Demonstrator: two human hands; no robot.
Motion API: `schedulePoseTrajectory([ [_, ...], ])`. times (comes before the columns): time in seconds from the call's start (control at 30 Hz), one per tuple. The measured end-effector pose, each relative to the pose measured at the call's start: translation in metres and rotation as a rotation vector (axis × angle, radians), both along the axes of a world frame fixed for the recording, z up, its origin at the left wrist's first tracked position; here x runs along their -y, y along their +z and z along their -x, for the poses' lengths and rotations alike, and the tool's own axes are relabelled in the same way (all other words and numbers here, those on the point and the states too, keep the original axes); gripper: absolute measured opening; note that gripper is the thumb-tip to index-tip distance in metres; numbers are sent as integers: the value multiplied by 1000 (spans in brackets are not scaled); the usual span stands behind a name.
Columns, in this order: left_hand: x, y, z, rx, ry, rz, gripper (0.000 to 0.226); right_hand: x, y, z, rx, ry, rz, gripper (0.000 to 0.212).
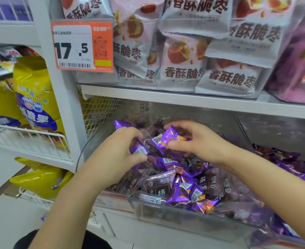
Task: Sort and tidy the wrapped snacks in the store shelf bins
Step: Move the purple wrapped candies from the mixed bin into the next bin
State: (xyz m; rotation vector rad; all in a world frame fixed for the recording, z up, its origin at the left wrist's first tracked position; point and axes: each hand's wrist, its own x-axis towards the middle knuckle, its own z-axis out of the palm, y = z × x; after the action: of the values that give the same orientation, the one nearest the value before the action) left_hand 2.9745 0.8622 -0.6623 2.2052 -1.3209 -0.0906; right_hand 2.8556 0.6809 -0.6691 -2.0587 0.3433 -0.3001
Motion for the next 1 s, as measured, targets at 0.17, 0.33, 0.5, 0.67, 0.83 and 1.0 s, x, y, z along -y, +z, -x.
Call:
schedulePoseTrajectory([
  [0.17, 4, 7, 12, -449, -22, 316, 26, -4, 9, 23, 116, 37, -578, 29],
  [0.33, 12, 12, 27, -818, -133, 448, 35, -4, 9, 35, 175, 100, -731, 54],
  [0.5, 25, 13, 45, -1028, -187, 498, 38, -16, 16, 54, 216, 27, -741, 29],
  [0.67, 48, 4, 75, -935, -268, 492, 54, -12, 26, 97, 249, -103, -544, 31],
  [0.83, 86, 2, 125, -844, -351, 517, 38, 15, 26, 157, 247, -147, -547, 28],
  [1.0, 128, 3, 169, -718, -430, 421, 35, 44, 27, 215, 284, -176, -503, 45],
])
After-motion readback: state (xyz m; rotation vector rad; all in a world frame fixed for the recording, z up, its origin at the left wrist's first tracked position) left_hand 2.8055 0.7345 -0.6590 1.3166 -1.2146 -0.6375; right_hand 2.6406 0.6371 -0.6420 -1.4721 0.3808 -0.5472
